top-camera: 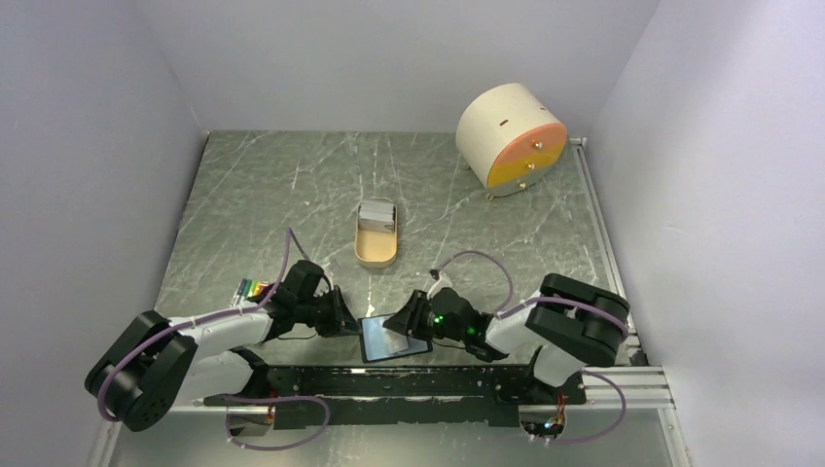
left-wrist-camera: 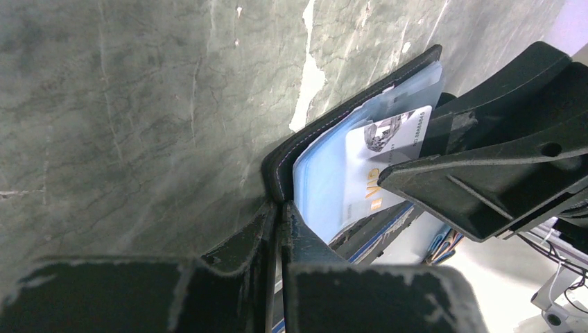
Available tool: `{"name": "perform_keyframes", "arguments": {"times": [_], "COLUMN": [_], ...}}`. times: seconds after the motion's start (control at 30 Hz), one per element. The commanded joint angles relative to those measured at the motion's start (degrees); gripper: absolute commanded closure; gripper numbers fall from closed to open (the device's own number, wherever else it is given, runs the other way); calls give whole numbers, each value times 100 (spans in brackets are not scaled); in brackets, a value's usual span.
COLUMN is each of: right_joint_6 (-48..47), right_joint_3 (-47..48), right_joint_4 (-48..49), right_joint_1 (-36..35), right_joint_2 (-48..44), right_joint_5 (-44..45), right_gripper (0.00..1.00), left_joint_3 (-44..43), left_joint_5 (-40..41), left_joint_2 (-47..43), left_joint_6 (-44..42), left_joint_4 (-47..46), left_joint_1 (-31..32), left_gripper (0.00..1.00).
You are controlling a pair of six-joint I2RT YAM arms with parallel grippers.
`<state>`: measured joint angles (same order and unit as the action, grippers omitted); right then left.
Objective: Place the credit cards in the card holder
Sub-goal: Insert the credit card into the card holder.
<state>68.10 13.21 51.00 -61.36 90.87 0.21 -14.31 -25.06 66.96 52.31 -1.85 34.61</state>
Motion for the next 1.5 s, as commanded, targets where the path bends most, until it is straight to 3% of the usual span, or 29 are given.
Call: {"name": "perform_keyframes", "arguments": {"times": [0.0, 0.4, 0.97, 1.47], "right_joint_6": [-541, -912, -1144, -1387], "right_joint_3": [226, 595, 1552, 1988], "right_joint_4": [-1847, -3520, -5137, -5043], "right_joint_1": [-34, -190, -842, -1064], "right_joint_2": [-281, -1105, -1142, -822], "right_joint_5": [392, 1047, 2038, 1904], "right_gripper": [64, 62, 62, 60], "left_joint_3": [-1, 16, 24, -66], "left_joint_5": [-56, -98, -108, -112], "left_joint_2": [-33, 14, 16, 78], "left_joint_6": [-19, -11, -28, -93], "left_joint_4": [-62, -167, -170, -119], "left_joint_1": [35, 34, 39, 39], "left_gripper": [91, 91, 91, 91]}}
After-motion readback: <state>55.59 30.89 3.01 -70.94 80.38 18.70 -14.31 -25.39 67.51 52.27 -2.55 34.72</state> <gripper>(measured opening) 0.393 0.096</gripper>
